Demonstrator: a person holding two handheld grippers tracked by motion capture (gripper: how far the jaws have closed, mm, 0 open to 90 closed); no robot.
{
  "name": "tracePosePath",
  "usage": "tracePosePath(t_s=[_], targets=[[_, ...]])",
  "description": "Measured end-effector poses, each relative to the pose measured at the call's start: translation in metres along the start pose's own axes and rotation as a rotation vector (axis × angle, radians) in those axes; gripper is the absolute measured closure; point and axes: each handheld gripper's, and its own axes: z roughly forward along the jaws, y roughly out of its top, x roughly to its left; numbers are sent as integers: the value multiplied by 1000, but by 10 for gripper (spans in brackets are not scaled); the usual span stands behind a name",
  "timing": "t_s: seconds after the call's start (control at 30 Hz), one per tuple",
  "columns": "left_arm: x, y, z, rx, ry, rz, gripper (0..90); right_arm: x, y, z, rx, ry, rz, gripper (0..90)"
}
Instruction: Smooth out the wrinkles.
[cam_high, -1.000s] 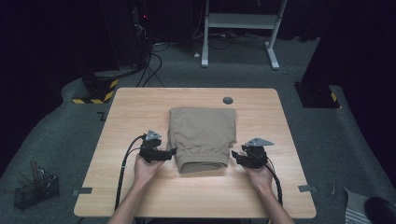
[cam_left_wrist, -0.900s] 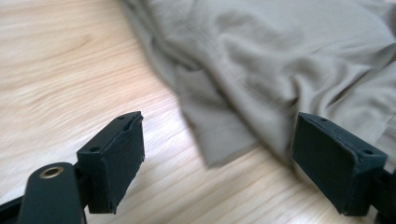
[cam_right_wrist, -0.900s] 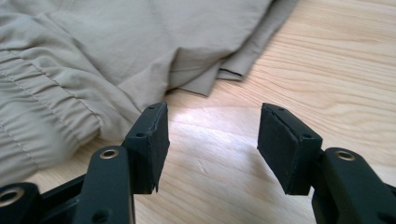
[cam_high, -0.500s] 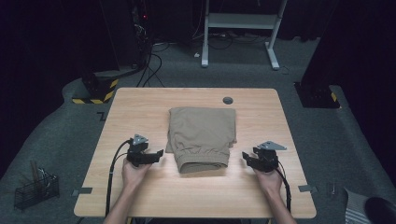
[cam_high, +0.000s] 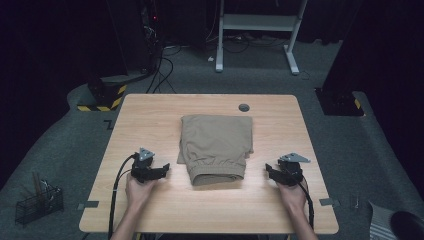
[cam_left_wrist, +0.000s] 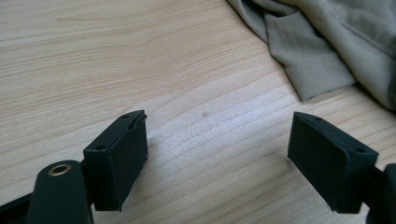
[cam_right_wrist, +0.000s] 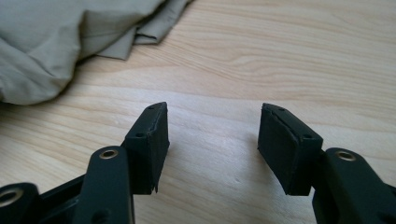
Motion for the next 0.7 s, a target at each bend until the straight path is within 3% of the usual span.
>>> tracePosePath(t_s=[0.07,0.27,0.7], targets=[[0,-1,-1,4,17,4,199,-1,0,0,12,-40,-24,416],[-1,-1,-1,8,28,1,185,-5,-2,-1,18,-51,-2,342],[-1,-1,-1,7,34,0,185,-5,-2,-1,20,-59,3,322]])
